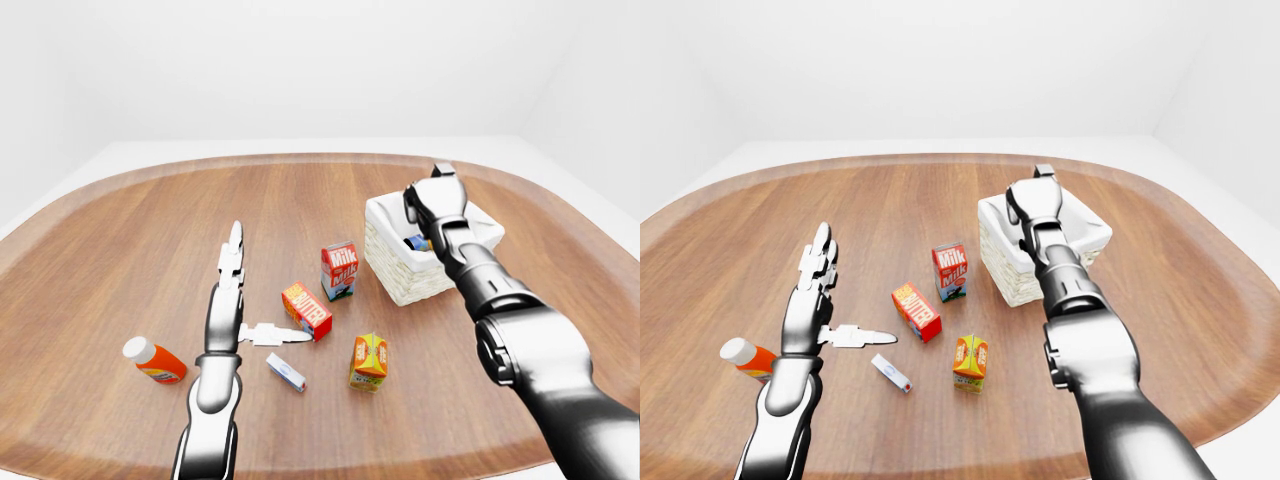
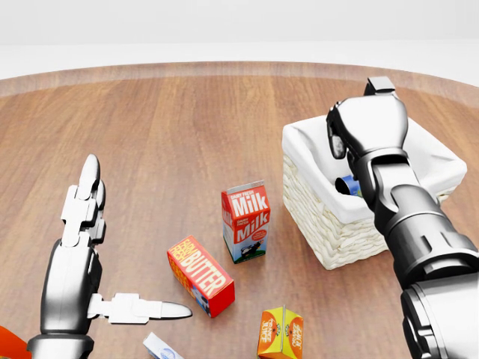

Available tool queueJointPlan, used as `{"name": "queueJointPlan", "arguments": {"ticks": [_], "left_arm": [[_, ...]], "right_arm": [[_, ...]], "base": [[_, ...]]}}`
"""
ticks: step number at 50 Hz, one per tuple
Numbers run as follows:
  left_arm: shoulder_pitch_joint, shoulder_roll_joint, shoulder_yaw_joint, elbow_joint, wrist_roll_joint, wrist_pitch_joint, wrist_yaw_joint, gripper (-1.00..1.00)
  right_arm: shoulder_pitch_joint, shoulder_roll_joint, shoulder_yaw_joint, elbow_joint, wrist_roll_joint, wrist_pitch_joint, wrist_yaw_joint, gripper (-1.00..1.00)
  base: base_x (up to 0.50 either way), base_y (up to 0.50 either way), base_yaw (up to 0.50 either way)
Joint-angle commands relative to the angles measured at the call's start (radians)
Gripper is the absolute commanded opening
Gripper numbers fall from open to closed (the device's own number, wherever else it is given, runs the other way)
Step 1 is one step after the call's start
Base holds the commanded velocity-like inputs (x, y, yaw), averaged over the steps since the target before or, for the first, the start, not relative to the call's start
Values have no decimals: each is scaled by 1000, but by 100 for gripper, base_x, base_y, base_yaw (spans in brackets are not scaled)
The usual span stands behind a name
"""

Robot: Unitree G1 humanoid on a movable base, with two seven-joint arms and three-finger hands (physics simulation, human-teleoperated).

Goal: Pick up the alphabet soup and the tomato sauce, and put them in the basket.

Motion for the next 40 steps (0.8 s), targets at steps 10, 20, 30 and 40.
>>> {"name": "queueJointPlan", "arguments": {"ticks": [10, 20, 30, 40], "left_arm": [[-1, 0, 4, -13, 6, 0, 7, 100], [1, -1, 3, -21, 7, 0, 6, 100], [3, -1, 2, -21, 7, 0, 6, 100], [3, -1, 1, -26, 7, 0, 5, 100]], "right_arm": [[6, -7, -2, -6, 33, 0, 0, -100], [3, -9, -2, -6, 33, 0, 0, 100], [4, -8, -1, -7, 32, 0, 0, 100], [-3, -8, -3, -6, 33, 0, 0, 100]], "base": [[0, 0, 0], [0, 0, 0], [0, 0, 0], [0, 0, 0]]}}
